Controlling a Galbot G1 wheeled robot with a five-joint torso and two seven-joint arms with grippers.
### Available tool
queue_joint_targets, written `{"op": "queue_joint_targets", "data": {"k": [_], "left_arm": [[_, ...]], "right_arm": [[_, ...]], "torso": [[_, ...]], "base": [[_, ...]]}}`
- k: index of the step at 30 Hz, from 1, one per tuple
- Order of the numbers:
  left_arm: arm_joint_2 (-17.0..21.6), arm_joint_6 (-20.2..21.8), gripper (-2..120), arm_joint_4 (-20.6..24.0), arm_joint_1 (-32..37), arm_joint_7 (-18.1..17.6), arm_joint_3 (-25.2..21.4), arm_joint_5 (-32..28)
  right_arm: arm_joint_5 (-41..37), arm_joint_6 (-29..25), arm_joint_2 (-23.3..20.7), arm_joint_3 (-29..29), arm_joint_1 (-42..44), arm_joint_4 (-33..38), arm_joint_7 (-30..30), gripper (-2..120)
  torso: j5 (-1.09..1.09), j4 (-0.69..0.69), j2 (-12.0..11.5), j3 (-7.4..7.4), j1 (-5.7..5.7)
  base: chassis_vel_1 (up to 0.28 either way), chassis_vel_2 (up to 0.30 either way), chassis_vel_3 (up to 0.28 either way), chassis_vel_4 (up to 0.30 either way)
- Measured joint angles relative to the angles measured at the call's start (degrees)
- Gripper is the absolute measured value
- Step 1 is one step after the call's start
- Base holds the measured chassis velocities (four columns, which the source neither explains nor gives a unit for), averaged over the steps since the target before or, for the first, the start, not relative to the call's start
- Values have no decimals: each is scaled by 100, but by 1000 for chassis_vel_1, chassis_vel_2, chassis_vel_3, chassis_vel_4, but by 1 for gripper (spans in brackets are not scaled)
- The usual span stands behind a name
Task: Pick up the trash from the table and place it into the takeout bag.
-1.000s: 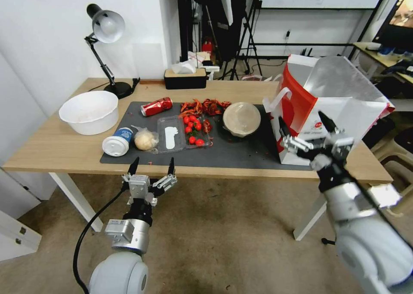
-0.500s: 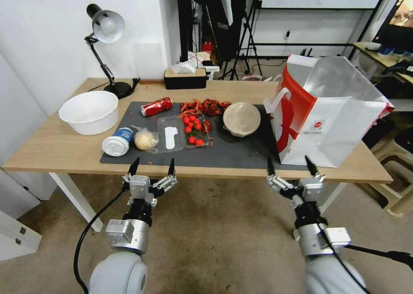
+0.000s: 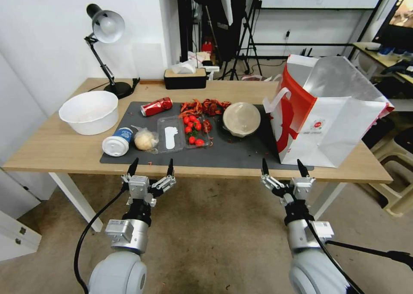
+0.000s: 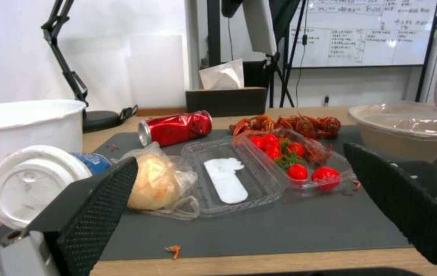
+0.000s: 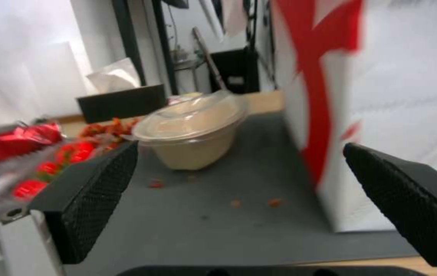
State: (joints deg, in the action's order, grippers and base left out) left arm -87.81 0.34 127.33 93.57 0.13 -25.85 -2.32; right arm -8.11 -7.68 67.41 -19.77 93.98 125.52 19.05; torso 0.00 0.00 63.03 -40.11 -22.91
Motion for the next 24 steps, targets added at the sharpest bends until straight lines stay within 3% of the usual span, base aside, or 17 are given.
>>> {"op": "queue_joint_targets", "data": {"k": [8, 12, 15, 24], "left_arm": [[-1, -17, 100, -41, -19, 0, -9, -1], [-2, -18, 100, -45, -27, 6, -6, 0], [-3, -18, 100, -45, -27, 9, -7, 0], [-47, -32, 100, -41, 19, 36, 2, 39]], "right_arm": [[-165, 39, 8, 135, -312, -204, 216, 100], [-1066, 194, -4, 483, -896, -423, 375, 100], [-1281, 206, -11, 554, -1010, -472, 377, 100], [-3826, 593, 106, 1090, -2779, -1079, 703, 100]], "torso": [[0, 0, 0, 0, 0], [1, 0, 0, 0, 0], [0, 0, 0, 0, 0], [0, 1, -1, -1, -1]], "base": [[0, 0, 0, 0], [0, 0, 0, 0], [0, 0, 0, 0], [0, 0, 0, 0]]}}
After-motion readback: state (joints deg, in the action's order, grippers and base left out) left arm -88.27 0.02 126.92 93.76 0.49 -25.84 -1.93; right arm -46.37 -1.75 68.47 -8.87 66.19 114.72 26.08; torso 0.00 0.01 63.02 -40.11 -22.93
